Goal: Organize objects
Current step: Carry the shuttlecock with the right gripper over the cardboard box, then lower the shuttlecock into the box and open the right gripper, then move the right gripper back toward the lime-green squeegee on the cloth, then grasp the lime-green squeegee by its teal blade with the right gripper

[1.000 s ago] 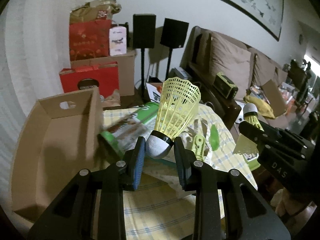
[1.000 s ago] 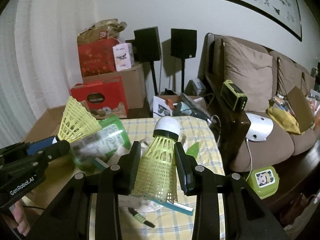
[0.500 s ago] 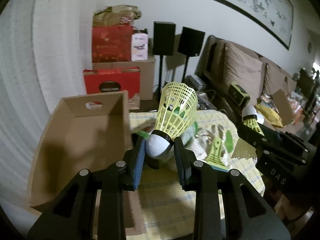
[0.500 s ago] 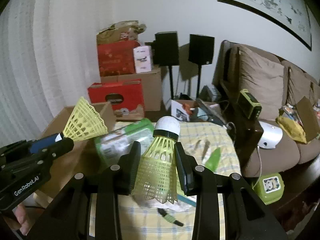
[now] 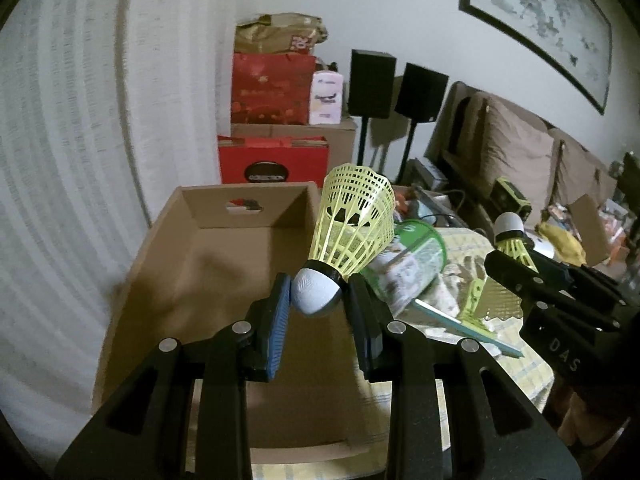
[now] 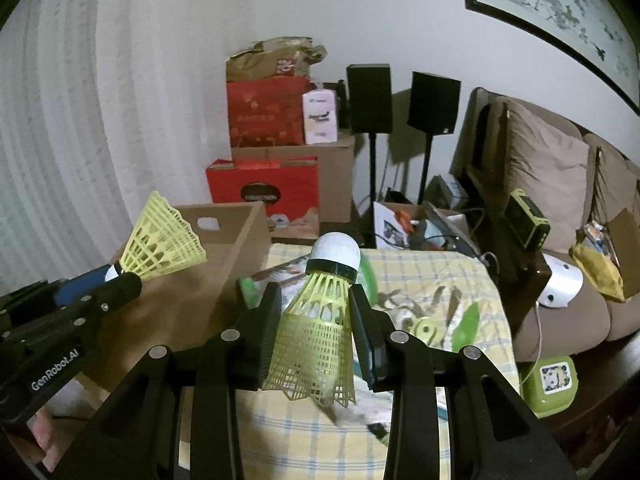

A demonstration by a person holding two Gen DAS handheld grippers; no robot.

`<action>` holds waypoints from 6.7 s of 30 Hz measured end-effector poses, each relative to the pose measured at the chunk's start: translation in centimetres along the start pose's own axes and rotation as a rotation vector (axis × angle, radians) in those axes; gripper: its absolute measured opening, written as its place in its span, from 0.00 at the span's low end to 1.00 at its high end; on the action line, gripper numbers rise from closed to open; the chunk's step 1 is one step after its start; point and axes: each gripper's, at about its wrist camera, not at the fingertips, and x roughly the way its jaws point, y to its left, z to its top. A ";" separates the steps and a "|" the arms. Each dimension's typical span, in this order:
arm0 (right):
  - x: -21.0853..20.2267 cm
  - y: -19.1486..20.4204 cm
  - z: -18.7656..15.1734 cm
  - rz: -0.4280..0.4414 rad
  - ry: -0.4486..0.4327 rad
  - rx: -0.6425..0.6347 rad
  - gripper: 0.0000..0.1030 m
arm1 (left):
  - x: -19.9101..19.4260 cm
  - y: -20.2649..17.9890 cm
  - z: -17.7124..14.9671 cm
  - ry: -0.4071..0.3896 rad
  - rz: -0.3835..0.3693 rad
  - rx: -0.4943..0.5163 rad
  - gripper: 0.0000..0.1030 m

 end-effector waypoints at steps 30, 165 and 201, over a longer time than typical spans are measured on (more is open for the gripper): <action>5.1 12.4 -2.8 0.242 0.145 -0.127 0.36 | 0.9 9.9 -4.4 0.086 0.127 -0.121 0.27; 2.1 -21.7 -13.2 0.138 0.240 0.522 0.41 | 13.7 -14.0 -4.3 0.370 -0.304 -0.065 0.66; 6.0 -17.2 -12.9 0.127 0.314 0.176 0.41 | 17.9 -14.8 -4.6 0.489 -0.365 -0.165 0.51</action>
